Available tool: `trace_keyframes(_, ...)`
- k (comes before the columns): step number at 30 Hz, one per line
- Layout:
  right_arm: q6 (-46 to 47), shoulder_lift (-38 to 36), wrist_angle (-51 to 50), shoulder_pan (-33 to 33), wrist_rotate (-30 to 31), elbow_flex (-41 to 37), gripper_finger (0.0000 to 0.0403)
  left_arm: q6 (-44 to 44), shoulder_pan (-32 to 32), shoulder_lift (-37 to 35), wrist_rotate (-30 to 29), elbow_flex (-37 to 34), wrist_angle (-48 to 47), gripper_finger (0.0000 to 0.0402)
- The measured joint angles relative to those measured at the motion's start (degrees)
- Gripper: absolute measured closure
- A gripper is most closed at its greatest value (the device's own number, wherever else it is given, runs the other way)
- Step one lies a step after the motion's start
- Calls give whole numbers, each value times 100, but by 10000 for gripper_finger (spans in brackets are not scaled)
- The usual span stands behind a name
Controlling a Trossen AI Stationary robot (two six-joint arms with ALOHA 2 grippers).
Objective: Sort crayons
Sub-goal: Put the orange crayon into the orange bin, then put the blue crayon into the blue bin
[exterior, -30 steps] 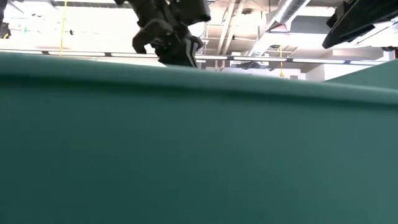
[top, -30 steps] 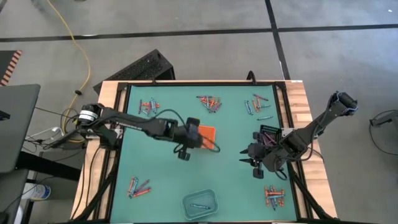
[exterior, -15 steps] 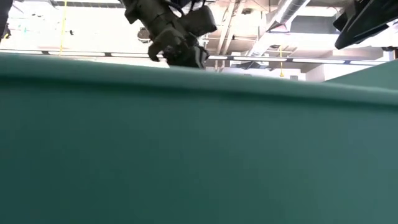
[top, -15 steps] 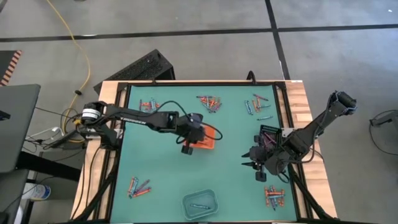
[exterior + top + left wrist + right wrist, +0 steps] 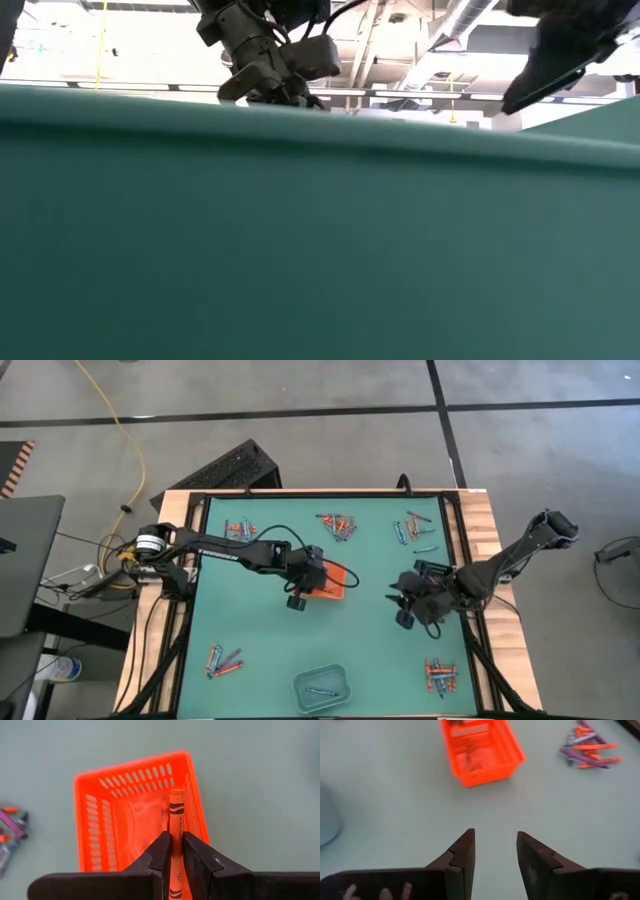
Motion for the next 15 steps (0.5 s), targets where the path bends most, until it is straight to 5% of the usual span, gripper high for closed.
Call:
trace_keyframes(7, -86, 0, -44, -552, -7, 0, 266, 0, 68, 0, -15, -3, -47, 359)
trace_keyframes(15, -94, 0, -326, -1174, -4, 0, 266, -116, 81, 0, -83, 11, -11, 290)
